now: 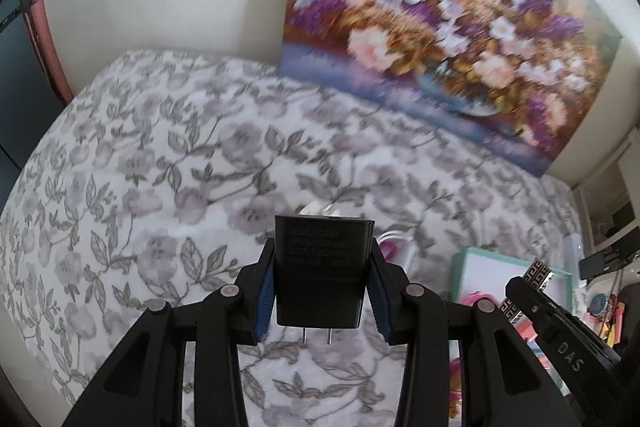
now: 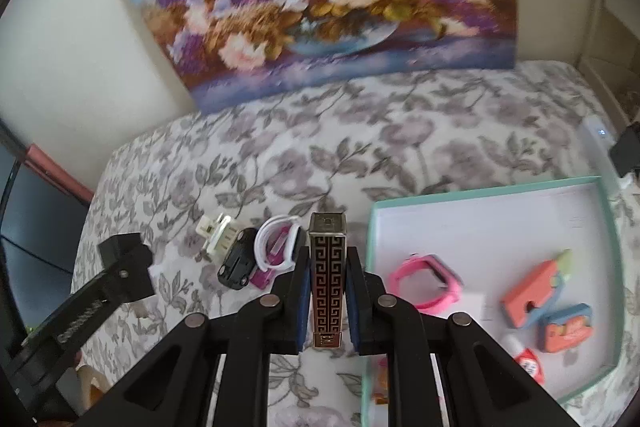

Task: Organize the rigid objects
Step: 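Carry the black charger block and gold bar over the tray with both grippers, then lower the charger block and gold bar into the tray and open both grippers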

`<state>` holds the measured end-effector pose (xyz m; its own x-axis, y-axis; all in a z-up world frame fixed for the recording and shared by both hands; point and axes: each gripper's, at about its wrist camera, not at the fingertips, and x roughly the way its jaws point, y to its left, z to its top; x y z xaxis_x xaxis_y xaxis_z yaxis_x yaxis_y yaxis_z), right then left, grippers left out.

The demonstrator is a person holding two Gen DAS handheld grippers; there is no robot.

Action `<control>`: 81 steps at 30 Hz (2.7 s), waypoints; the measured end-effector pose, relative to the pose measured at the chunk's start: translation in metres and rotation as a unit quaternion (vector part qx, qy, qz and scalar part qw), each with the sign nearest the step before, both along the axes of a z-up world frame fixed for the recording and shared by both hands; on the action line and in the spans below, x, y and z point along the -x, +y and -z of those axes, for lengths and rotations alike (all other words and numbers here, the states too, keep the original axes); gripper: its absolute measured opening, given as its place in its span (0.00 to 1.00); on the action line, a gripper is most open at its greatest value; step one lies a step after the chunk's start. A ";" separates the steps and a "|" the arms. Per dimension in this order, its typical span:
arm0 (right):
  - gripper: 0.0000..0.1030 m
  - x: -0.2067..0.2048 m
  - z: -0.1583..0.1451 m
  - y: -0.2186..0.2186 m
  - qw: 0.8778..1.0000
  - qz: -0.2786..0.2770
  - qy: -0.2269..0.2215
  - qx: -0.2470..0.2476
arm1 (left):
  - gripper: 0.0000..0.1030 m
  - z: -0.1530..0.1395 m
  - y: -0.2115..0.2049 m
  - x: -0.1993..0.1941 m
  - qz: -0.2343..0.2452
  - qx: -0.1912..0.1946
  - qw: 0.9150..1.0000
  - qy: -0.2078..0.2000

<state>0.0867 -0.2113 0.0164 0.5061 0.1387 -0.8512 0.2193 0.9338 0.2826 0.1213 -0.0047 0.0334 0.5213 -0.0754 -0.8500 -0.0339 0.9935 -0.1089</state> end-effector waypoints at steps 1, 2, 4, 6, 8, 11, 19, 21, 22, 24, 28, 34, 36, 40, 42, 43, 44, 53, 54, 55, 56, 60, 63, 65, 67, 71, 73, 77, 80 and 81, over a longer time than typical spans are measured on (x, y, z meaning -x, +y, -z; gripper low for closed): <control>0.16 0.003 -0.003 -0.005 1.000 0.006 0.000 0.003 | 0.41 -0.004 -0.006 0.003 0.006 -0.002 1.000 -0.005; 0.16 0.006 -0.004 -0.008 1.000 0.010 0.000 0.006 | 0.41 -0.008 -0.011 0.006 0.013 -0.004 1.000 -0.010; 0.16 0.012 -0.007 -0.019 1.000 0.023 0.002 0.005 | 0.41 -0.014 -0.024 0.013 0.028 -0.005 0.999 -0.018; 0.16 0.018 -0.009 -0.030 0.999 0.034 0.001 0.002 | 0.41 -0.018 -0.036 0.019 0.043 -0.004 0.999 -0.022; 0.16 0.025 -0.012 -0.040 0.999 0.048 0.002 0.007 | 0.41 -0.020 -0.048 0.025 0.055 -0.003 0.998 -0.024; 0.16 0.037 -0.015 -0.054 0.997 0.069 0.004 0.022 | 0.41 -0.021 -0.066 0.037 0.078 -0.003 0.997 -0.023; 0.16 0.070 -0.017 -0.087 0.993 0.106 0.018 0.045 | 0.41 -0.019 -0.120 0.066 0.143 -0.021 0.989 -0.017; 0.16 0.077 -0.018 -0.093 0.992 0.111 0.021 0.057 | 0.41 -0.020 -0.131 0.072 0.158 -0.013 0.987 -0.014; 0.16 0.082 -0.019 -0.098 0.991 0.115 0.022 0.066 | 0.41 -0.020 -0.135 0.073 0.162 -0.016 0.987 -0.007; 0.16 0.089 -0.020 -0.103 0.990 0.117 0.024 0.076 | 0.41 -0.019 -0.145 0.078 0.176 -0.016 0.984 -0.002; 0.16 0.108 -0.015 -0.121 0.986 0.136 0.034 0.086 | 0.41 -0.012 -0.160 0.087 0.196 -0.014 0.980 0.010; 0.16 0.126 0.008 -0.151 0.979 0.171 0.071 0.087 | 0.41 0.005 -0.183 0.097 0.223 -0.010 0.974 0.036; 0.16 0.128 0.019 -0.158 0.977 0.177 0.088 0.085 | 0.41 0.012 -0.190 0.100 0.232 -0.012 0.972 0.048; 0.16 0.130 0.040 -0.167 0.972 0.184 0.121 0.081 | 0.41 0.028 -0.202 0.103 0.246 -0.008 0.966 0.077; 0.16 0.130 0.045 -0.168 0.972 0.183 0.127 0.080 | 0.41 0.034 -0.206 0.105 0.249 -0.012 0.965 0.087; 0.16 0.129 0.048 -0.168 0.971 0.181 0.131 0.083 | 0.41 0.038 -0.208 0.105 0.250 -0.014 0.964 0.092; 0.16 0.128 0.049 -0.167 0.971 0.179 0.132 0.084 | 0.41 0.040 -0.209 0.106 0.251 -0.015 0.963 0.097; 0.16 0.122 0.065 -0.163 0.970 0.165 0.155 0.085 | 0.41 0.065 -0.220 0.107 0.260 -0.036 0.957 0.124; 0.16 0.121 0.066 -0.163 0.970 0.164 0.156 0.087 | 0.41 0.068 -0.221 0.107 0.262 -0.040 0.956 0.128; 0.17 0.121 0.066 -0.162 0.970 0.164 0.156 0.088 | 0.41 0.071 -0.221 0.107 0.262 -0.042 0.955 0.131; 0.17 0.120 0.066 -0.162 0.970 0.164 0.157 0.089 | 0.41 0.074 -0.222 0.106 0.263 -0.044 0.954 0.135; 0.18 0.121 0.069 -0.162 0.969 0.164 0.163 0.088 | 0.42 0.081 -0.224 0.106 0.263 -0.052 0.953 0.141; 0.18 0.121 0.068 -0.161 0.969 0.163 0.162 0.091 | 0.45 0.081 -0.225 0.106 0.264 -0.054 0.953 0.139; 0.18 0.120 0.067 -0.161 0.969 0.163 0.161 0.095 | 0.53 0.080 -0.225 0.106 0.263 -0.054 0.953 0.139; 0.18 0.120 0.064 -0.160 0.969 0.163 0.158 0.097 | 0.54 0.079 -0.224 0.105 0.261 -0.054 0.954 0.140; 0.18 0.119 0.056 -0.157 0.971 0.163 0.148 0.099 | 0.61 0.072 -0.218 0.103 0.252 -0.051 0.957 0.134; 0.18 0.119 0.050 -0.155 0.972 0.162 0.140 0.099 | 0.62 0.068 -0.214 0.101 0.244 -0.051 0.960 0.127; 0.18 0.116 0.038 -0.148 0.975 0.157 0.121 0.105 | 0.62 0.059 -0.203 0.096 0.223 -0.053 0.967 0.112; 0.19 0.113 0.035 -0.143 0.977 0.151 0.115 0.099 | 0.63 0.053 -0.191 0.089 0.197 -0.056 0.973 0.101; 0.19 0.113 0.035 -0.142 0.978 0.148 0.114 0.096 | 0.63 0.052 -0.187 0.087 0.190 -0.057 0.975 0.099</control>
